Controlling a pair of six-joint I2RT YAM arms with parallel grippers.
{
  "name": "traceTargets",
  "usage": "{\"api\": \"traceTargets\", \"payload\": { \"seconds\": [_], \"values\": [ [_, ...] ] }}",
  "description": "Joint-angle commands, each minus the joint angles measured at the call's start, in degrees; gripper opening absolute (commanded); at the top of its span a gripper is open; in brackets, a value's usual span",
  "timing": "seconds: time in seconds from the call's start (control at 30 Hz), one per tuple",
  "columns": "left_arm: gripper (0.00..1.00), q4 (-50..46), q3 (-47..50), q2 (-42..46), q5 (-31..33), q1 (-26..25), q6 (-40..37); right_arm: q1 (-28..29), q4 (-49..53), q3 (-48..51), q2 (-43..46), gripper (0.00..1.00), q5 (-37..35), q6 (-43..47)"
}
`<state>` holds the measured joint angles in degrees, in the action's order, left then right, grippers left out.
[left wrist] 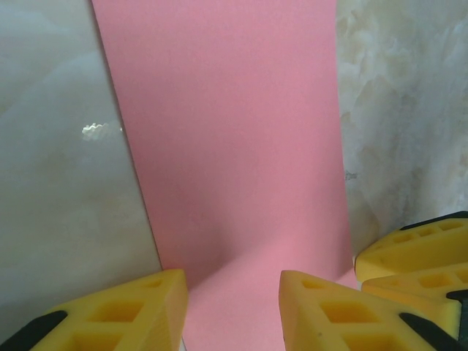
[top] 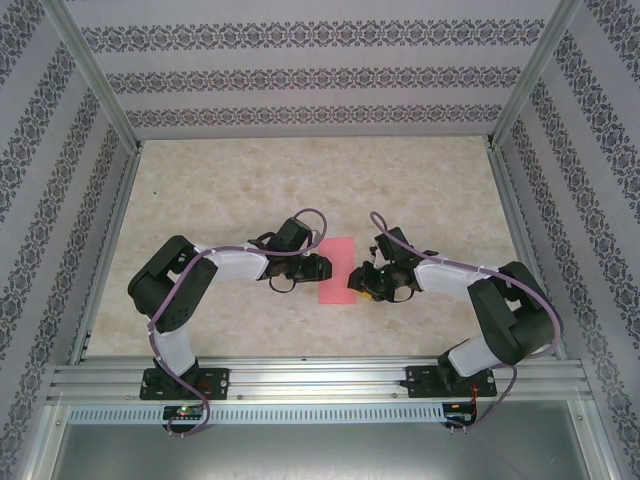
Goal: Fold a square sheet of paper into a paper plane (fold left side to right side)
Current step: Fold the triangle a second time at the center of the table.
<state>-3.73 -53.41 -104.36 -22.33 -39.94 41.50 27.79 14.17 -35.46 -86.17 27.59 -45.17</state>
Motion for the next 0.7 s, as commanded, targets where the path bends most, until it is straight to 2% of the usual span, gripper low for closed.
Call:
{"api": "traceTargets", "payload": {
  "seconds": [0.0, 0.67],
  "values": [
    [0.4, -1.3, 1.8, -0.5, 2.0, -0.7, 0.5, 1.1, -1.6, -1.2, -0.7, 0.34, 0.4, -0.8],
    [0.4, -1.2, 1.9, -0.5, 1.8, -0.7, 0.4, -0.3, -3.9, -2.2, -0.9, 0.33, 2.3, -2.3]
  ]
}}
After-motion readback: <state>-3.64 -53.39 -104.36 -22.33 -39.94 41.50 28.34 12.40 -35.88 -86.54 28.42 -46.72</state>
